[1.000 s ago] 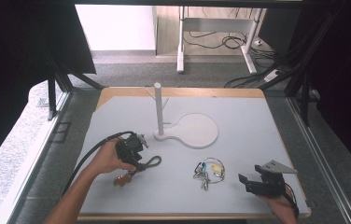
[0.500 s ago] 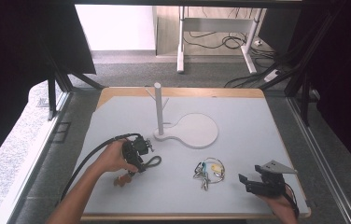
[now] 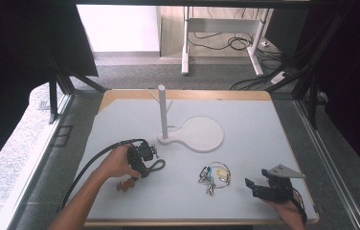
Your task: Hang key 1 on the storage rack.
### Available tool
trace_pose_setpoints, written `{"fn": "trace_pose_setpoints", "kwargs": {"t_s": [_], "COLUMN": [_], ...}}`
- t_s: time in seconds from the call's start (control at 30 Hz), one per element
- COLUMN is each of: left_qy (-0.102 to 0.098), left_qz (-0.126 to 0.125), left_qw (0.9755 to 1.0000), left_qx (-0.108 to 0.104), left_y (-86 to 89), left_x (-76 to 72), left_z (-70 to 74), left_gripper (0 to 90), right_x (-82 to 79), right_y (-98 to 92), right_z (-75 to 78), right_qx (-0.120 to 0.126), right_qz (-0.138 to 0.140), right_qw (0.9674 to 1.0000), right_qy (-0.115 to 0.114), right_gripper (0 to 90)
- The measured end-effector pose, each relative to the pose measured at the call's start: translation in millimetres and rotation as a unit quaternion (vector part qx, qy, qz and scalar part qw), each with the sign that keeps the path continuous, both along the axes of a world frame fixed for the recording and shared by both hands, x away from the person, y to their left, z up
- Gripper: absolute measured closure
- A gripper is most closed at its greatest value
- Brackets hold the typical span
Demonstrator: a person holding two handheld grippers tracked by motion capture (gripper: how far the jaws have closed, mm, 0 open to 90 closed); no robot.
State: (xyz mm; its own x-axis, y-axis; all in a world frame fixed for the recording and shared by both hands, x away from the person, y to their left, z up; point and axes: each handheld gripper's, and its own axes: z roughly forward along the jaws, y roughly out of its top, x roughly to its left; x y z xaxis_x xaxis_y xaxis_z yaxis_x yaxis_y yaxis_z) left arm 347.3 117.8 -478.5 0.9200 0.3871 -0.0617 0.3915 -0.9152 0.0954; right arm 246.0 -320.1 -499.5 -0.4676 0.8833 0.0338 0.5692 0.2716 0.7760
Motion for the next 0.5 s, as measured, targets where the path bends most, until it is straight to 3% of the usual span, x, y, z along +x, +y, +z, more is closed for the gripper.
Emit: {"fn": "trace_pose_setpoints", "kwargs": {"t_s": [0.37,0.5], "left_qy": [-0.005,-0.005], "left_qz": [0.012,0.012], "left_qw": [0.9998,0.9992], "left_qx": [-0.015,-0.037], "left_y": [4.2,7.5], "left_x": [-0.4,-1.7], "left_z": [2.2,10.3], "left_gripper": [66.8,66.8], "right_x": [-0.2,-0.3], "right_y": [-3.0,-4.0], "right_z": [0.5,0.4], "right_qx": [0.004,0.005], "right_qz": [-0.012,-0.011], "right_qw": [0.9999,0.9999], "right_qy": [-0.002,-0.003], "right_gripper": [23.9,23.9]}}
